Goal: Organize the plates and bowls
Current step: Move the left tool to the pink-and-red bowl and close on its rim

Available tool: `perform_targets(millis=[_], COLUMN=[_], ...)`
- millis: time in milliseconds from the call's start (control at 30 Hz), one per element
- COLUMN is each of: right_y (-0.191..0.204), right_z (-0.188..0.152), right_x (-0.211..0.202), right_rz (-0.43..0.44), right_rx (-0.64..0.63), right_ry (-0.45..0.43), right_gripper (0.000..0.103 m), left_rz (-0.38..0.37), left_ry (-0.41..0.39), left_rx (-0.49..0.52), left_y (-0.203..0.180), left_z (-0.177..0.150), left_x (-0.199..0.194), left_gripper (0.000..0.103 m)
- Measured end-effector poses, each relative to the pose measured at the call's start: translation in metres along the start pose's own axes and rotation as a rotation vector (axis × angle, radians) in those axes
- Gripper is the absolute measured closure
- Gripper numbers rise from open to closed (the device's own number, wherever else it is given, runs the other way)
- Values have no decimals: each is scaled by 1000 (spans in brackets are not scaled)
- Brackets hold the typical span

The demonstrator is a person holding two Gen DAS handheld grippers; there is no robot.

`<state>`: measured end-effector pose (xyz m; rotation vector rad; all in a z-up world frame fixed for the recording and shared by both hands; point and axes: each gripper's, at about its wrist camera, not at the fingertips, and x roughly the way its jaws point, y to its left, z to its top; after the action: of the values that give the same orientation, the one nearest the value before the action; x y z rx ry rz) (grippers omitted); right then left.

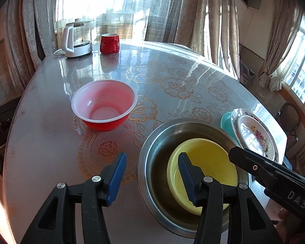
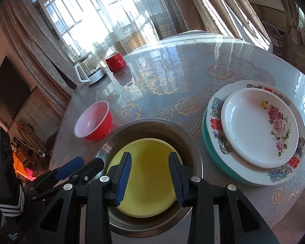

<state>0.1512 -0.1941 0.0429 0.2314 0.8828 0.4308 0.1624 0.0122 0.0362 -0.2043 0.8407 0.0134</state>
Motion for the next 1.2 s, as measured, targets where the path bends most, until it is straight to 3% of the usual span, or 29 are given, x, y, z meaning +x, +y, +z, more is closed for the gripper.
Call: perform_targets(millis=[300, 633, 800, 933, 1000, 1200], right_y=[17, 41, 53, 64, 68, 76], right_z=[11, 31, 44, 53, 57, 68], right_x=[9, 27, 43, 63, 73, 112], right_rz=[11, -5, -9, -22, -15, -4], right_rx=[-34, -68, -67, -79, -84, -50], right_ry=[-4, -11, -1, 27, 42, 118], right_gripper=[65, 65, 65, 65, 65, 65], left_rz=[0, 24, -102, -93, -104, -111], left_ry=[6, -69, -4, 38, 62, 64], left_rx=[-20, -165, -278, -264, -273, -258], left_y=[34, 101, 126, 126, 128, 125], left_z=[28, 55, 62, 58, 55, 54], left_x=[20, 33, 57, 74, 80, 83], left_gripper=[48, 44, 46, 47, 53, 59])
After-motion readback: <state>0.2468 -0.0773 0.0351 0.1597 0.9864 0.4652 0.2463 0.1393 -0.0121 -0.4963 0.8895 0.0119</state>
